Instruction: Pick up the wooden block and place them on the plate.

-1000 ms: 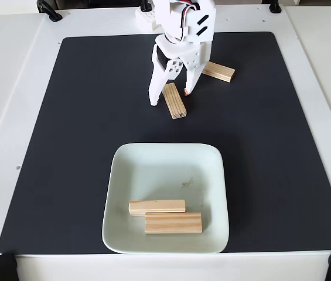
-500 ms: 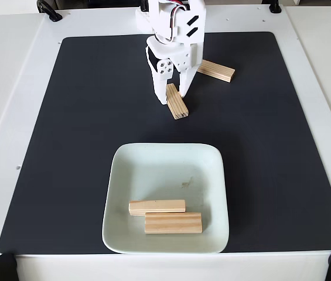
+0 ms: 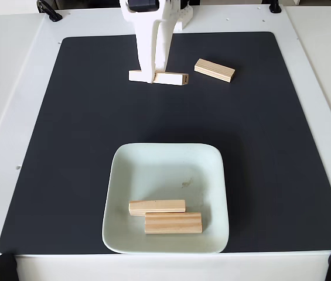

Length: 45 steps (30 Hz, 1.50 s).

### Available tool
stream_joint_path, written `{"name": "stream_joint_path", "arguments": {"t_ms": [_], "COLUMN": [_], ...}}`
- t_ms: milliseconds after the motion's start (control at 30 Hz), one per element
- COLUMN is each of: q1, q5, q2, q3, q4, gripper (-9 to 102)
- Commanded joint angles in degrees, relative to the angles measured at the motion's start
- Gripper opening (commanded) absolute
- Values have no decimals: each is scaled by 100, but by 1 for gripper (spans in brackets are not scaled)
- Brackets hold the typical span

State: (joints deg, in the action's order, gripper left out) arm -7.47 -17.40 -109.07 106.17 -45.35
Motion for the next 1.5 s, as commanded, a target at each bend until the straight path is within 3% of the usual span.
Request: {"name": "stream_joint_path", "arguments": {"t_ms": [0, 333, 500, 1067, 1467], "q1": [88, -158, -378, -598, -527], "q5": [1143, 1652, 1696, 1995, 1556], "q2": [-9, 2637, 3524, 4017, 4192], "q3": [-668, -3850, -4746, -4808, -4913], "q4": [439, 413, 413, 422, 483], "gripper": [-1, -1, -1, -1, -1]}}
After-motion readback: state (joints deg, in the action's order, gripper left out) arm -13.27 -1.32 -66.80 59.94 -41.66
